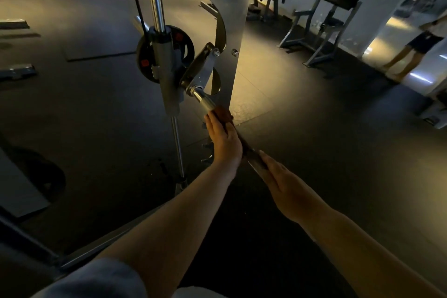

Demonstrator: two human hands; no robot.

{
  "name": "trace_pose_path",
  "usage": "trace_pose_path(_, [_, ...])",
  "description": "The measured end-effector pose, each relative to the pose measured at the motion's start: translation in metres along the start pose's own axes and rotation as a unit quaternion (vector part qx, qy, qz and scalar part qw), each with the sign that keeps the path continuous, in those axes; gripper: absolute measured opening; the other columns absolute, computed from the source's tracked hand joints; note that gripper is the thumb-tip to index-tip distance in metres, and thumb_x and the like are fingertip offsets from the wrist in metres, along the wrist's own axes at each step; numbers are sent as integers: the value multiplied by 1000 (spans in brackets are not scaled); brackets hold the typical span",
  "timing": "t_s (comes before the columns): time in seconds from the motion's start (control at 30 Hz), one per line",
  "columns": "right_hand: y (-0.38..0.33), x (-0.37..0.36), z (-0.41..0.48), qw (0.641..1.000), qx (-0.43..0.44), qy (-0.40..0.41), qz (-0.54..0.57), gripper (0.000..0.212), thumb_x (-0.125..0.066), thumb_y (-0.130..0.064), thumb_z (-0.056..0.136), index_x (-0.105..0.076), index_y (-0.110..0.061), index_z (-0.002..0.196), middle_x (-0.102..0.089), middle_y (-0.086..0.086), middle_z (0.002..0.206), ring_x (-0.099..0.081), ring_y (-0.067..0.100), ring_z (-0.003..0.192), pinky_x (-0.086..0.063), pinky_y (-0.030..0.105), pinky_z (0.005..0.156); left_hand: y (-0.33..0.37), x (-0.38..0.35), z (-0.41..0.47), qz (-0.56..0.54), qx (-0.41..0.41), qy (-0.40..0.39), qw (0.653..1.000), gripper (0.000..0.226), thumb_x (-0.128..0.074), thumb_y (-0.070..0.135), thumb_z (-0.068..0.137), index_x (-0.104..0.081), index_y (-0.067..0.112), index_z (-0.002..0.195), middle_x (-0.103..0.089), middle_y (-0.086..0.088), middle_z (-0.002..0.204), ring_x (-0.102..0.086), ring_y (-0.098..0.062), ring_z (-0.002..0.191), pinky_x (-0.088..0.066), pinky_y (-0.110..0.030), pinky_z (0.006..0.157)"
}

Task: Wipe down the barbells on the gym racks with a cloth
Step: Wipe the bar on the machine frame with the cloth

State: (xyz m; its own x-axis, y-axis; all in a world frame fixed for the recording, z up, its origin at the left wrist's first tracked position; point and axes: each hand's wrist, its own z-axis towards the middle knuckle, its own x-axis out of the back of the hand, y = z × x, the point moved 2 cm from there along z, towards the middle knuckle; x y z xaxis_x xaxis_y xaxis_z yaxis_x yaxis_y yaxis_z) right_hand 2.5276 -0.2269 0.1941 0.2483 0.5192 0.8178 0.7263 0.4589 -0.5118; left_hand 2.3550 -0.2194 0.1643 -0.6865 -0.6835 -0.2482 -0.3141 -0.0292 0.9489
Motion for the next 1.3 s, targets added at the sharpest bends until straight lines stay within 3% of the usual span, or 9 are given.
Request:
trace_pose_path(0.1, [3,2,-8,1000,3,1,31,53,-32,-35,112,-15,-40,161,-30,-5,165,-46,11,138,-37,23,107,-6,-11,-33,8,-5,-7,1000,67,-35,23,110,6,40,160,11,11,168,-14,-23,153,-24,-49,120])
trace_pose_path(0.17, [4,4,-14,999,5,-1,54,53,-33,-35,111,-16,-40,161,-28,-7,166,-35,10,146,-30,26,112,-14,-15,-55,10,-22,-27,999,67,-35,22,110,7,42,159,15,13,168,-9,-22,154,-21,-49,122])
trace_pose_path(0.43, [19,0,-36,1000,-25,-6,8,55,-32,-38,112,-10,-42,161,-43,-3,144,-63,13,85,-46,17,65,-5,-13,-36,20,7,-12,1000,66,-33,25,111,9,40,159,10,10,169,-18,-25,152,-24,-47,119])
trace_pose_path(0.57, [24,-2,-41,999,-1,5,32,54,-33,-36,111,-14,-40,162,-32,-6,164,-52,13,133,-39,22,106,-29,-24,-83,9,-20,-30,999,67,-35,25,110,9,44,158,16,15,167,-7,-21,155,-19,-52,124])
trace_pose_path(0.67, [24,0,-44,998,2,6,59,53,-33,-35,111,-17,-38,162,-27,-8,167,-31,12,150,-26,29,117,-37,-27,-92,21,-31,-35,999,67,-35,24,110,8,42,159,20,17,166,2,-17,156,-14,-53,126])
trace_pose_path(0.87, [27,1,-54,998,-3,-1,70,51,-33,-40,111,-22,-39,160,-46,-5,148,-53,-1,104,-41,20,86,-18,-23,-74,15,-2,-18,1000,64,-33,24,111,5,42,159,17,15,167,-11,-20,153,-25,-31,107])
trace_pose_path(1.07, [38,-1,-59,995,12,-1,95,52,-37,-32,111,-23,-36,161,-40,-7,160,-43,3,137,-37,27,114,-44,-38,-119,19,-27,-23,999,68,-34,21,110,8,40,159,19,17,166,2,-14,155,-9,-42,126])
trace_pose_path(1.17, [39,1,-68,995,17,1,98,50,-36,-32,111,-26,-33,161,-49,-7,151,-50,-2,121,-38,12,93,-44,-38,-121,31,-31,-36,998,67,-34,19,110,6,38,160,20,16,166,4,-13,155,-7,-39,125])
trace_pose_path(1.3, [40,3,-77,993,16,-4,114,46,-35,-37,110,-30,-37,156,-54,-23,117,-54,-6,89,-37,12,75,-37,-37,-108,37,-20,-11,999,63,-34,21,111,2,36,161,17,15,167,0,-13,155,-13,-44,127])
